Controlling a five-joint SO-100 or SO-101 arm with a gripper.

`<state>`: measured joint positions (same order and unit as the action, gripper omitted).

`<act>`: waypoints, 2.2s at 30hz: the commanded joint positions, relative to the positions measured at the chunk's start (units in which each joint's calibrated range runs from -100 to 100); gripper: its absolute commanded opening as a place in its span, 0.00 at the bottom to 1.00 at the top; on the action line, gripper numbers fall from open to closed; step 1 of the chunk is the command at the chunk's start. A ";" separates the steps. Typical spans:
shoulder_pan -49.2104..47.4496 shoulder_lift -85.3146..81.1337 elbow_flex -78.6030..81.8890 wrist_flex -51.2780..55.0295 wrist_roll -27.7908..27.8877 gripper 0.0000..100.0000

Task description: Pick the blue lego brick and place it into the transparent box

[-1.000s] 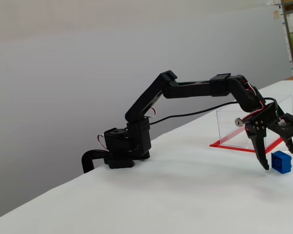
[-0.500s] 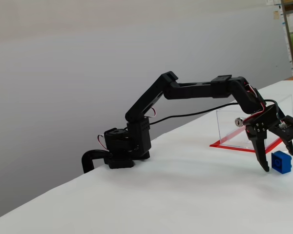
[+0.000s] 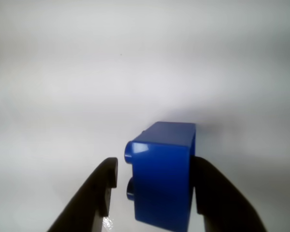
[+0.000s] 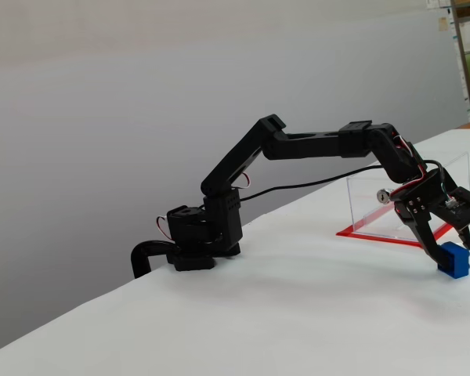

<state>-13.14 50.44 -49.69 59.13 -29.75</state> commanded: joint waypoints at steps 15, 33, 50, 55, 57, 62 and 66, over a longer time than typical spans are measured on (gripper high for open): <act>0.46 -1.36 -2.21 0.14 -0.36 0.13; 0.31 -1.36 -2.75 -0.47 0.05 0.04; -0.65 -13.49 -4.47 0.06 8.82 0.04; -1.09 -19.68 -3.74 0.23 11.01 0.04; -1.68 -22.23 -3.65 0.32 11.85 0.04; -2.64 -28.17 -3.56 0.32 13.47 0.04; -4.05 -32.58 -3.11 0.32 13.62 0.04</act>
<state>-16.56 24.31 -51.37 59.30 -16.37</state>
